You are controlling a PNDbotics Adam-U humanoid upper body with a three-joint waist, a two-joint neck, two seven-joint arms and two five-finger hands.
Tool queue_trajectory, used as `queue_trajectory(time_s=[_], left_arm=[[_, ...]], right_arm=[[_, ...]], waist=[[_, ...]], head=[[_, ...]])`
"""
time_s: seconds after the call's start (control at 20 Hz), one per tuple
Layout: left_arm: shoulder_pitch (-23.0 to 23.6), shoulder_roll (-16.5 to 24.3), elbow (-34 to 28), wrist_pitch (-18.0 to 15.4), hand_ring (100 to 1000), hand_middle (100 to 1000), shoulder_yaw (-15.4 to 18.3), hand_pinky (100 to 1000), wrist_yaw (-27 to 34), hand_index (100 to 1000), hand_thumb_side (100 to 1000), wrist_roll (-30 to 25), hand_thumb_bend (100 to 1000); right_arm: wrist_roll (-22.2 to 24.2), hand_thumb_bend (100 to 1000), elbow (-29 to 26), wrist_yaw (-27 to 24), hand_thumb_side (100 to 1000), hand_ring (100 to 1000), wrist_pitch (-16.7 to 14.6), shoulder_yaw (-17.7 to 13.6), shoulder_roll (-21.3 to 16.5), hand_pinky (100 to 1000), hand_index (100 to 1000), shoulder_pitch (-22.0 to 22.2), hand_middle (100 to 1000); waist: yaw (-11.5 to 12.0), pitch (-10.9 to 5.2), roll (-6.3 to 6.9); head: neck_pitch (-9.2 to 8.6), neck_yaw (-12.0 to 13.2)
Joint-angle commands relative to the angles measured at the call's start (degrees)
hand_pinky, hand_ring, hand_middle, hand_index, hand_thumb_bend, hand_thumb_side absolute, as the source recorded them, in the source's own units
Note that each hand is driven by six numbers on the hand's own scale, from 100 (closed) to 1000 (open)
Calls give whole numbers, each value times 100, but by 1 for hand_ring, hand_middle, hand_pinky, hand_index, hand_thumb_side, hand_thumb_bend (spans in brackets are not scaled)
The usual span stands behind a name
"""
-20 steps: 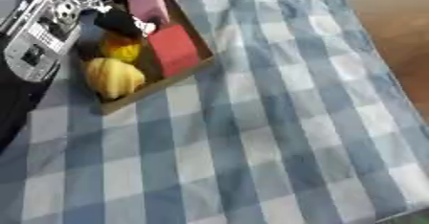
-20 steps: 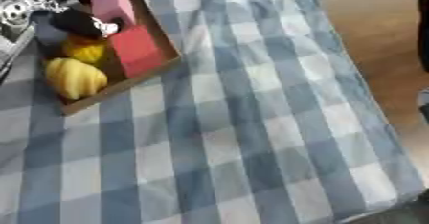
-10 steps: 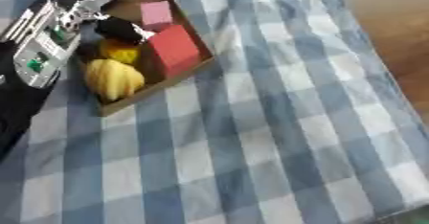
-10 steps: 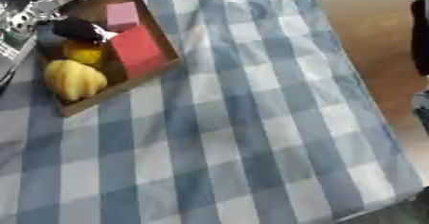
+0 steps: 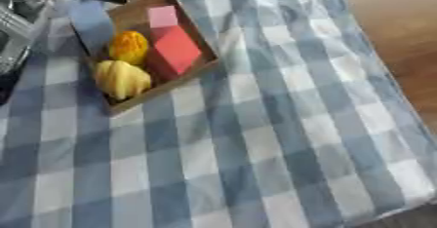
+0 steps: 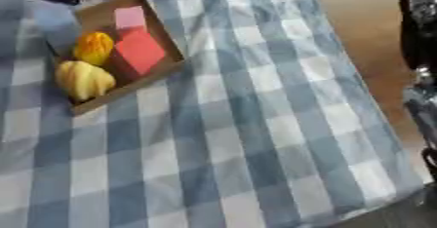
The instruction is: Pick up objects on the table and place them in the box.
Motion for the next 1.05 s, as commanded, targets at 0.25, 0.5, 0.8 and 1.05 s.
queue_trajectory(time_s=[0.25,0.5,0.8,1.05], left_arm=[[912,863,-1826,-791,785,777,1215,885,2295,867,446,2715,313],[2135,1135,-1846,-2316,789,777,1674,880,3740,884,474,4470,386],[3701,1026,-1846,-3738,783,773,1810,876,3578,887,457,4894,366],[4564,554,-1846,-4290,778,768,1942,874,3320,884,461,5078,365]], right_arm=[[-68,100,-83,-123,532,722,-94,-143,-313,738,748,48,689],[-55,100,-83,-246,529,724,-175,-180,-384,739,751,20,692],[34,100,-83,-397,525,727,-318,-187,-490,741,757,-90,693],[64,100,-83,-453,525,730,-457,-215,-489,743,758,-98,696]], waist=[[364,-408,-212],[574,-595,-366],[618,-694,-478],[590,-722,-527]], head=[[228,-399],[366,-597],[395,-565],[401,-487]])
